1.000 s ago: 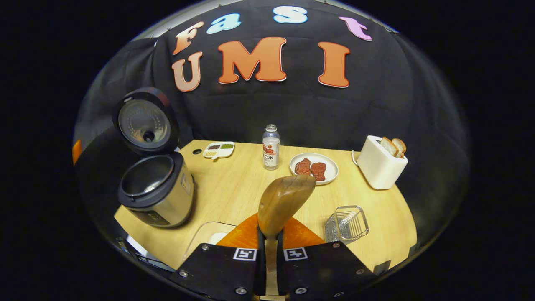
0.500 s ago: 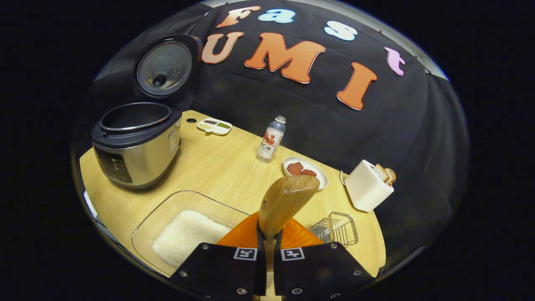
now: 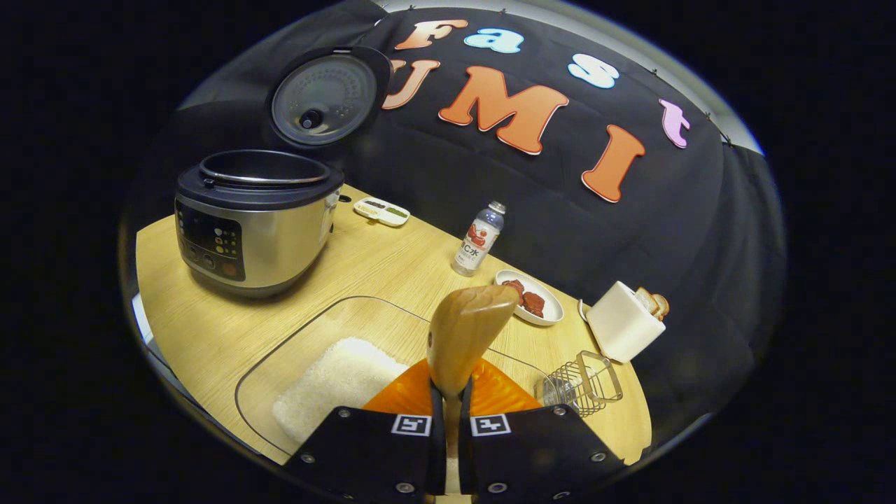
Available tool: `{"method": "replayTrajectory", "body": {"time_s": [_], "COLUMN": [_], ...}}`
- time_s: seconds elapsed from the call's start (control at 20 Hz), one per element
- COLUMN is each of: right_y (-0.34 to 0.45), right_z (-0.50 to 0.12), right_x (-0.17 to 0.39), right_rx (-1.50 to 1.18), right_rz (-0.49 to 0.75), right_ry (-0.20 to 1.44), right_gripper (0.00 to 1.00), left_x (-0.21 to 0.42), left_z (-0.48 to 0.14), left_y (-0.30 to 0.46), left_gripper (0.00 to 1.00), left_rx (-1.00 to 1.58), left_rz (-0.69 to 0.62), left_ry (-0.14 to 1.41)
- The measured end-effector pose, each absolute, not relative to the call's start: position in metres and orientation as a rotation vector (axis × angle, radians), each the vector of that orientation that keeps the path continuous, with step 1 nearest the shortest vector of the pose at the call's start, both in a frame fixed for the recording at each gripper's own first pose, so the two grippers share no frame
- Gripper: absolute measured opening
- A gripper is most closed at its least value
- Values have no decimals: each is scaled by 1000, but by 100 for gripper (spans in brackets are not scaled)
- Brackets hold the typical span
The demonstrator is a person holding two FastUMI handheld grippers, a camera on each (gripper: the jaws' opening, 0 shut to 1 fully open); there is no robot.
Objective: Close the left gripper, press the button to open the rice cooker; take a wooden spoon from the chopstick holder with the right hand, scoop a spoonful of rice and pour it into the rice cooker, then put the wooden spoon back into the chopstick holder.
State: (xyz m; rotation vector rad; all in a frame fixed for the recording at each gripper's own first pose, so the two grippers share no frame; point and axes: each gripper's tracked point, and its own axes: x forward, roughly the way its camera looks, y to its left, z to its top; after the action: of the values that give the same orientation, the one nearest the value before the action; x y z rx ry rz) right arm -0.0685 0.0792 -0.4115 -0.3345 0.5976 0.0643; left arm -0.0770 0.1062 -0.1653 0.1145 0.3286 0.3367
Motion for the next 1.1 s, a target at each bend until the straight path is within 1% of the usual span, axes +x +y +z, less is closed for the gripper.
{"method": "replayTrajectory", "body": {"time_s": [0.15, 0.2, 0.25, 0.4, 0.75, 1.1], "right_y": [83, 88, 94, 100, 94, 86], "right_z": [-406, -404, -403, -402, -406, -413], "right_x": [-69, -70, -69, -73, -71, -67], "right_rx": [-223, -164, -108, 28, 332, 572], "right_rz": [36, 41, 44, 39, -38, -97], "right_ry": [600, 608, 612, 634, 695, 740], "right_gripper": [7, 7, 6, 6, 7, 7], "left_x": [-78, -77, -76, -77, -74, -67], "left_z": [-170, -171, -171, -175, -179, -180], "left_y": [106, 106, 105, 107, 107, 101], "left_gripper": [100, 100, 97, 97, 97, 97], "left_rx": [116, 114, 113, 115, 119, 139], "left_rz": [328, 324, 322, 316, 293, 251], "left_ry": [342, 346, 349, 354, 367, 375]}}
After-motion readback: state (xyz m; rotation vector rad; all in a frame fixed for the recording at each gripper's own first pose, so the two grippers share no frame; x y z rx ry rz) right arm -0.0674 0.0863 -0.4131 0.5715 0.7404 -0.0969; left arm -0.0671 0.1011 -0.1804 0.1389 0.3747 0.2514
